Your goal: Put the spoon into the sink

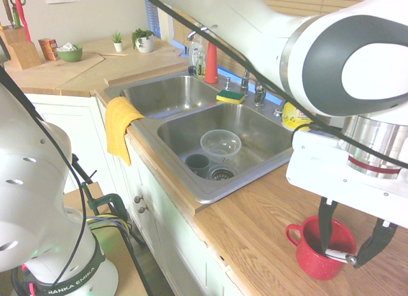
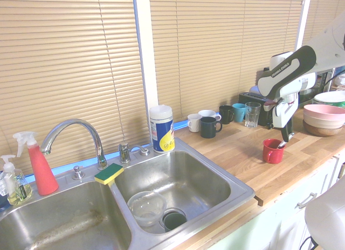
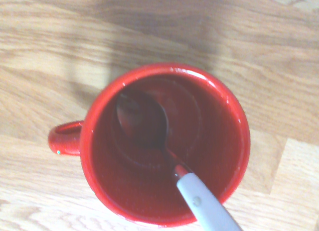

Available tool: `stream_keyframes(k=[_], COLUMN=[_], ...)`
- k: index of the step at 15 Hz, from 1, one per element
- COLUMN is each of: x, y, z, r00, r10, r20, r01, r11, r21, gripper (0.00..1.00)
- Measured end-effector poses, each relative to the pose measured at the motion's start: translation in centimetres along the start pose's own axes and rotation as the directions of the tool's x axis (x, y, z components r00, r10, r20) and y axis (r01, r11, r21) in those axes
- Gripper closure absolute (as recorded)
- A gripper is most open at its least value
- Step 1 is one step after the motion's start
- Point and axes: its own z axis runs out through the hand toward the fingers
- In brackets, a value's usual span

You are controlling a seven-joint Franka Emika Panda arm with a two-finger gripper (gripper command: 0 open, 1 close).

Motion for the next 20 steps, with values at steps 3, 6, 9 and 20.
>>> stream_keyframes(k=[3,6,9,20], x=[0.2,0.3,0.4,-1.8], y=[-0.1,-0.3,-0.4,1.3], z=[0.9,1.7,1.6,-6.6], r00=[1.000,0.999,0.999,0.998], r10=[-0.002,-0.005,-0.001,0.019], r20=[0.020,0.037,0.034,-0.057], r01=[0.002,0.005,0.001,-0.014], r11=[1.000,1.000,1.000,0.997], r21=[-0.003,-0.006,0.001,0.074], gripper=[1.00,1.00,1.00,1.00])
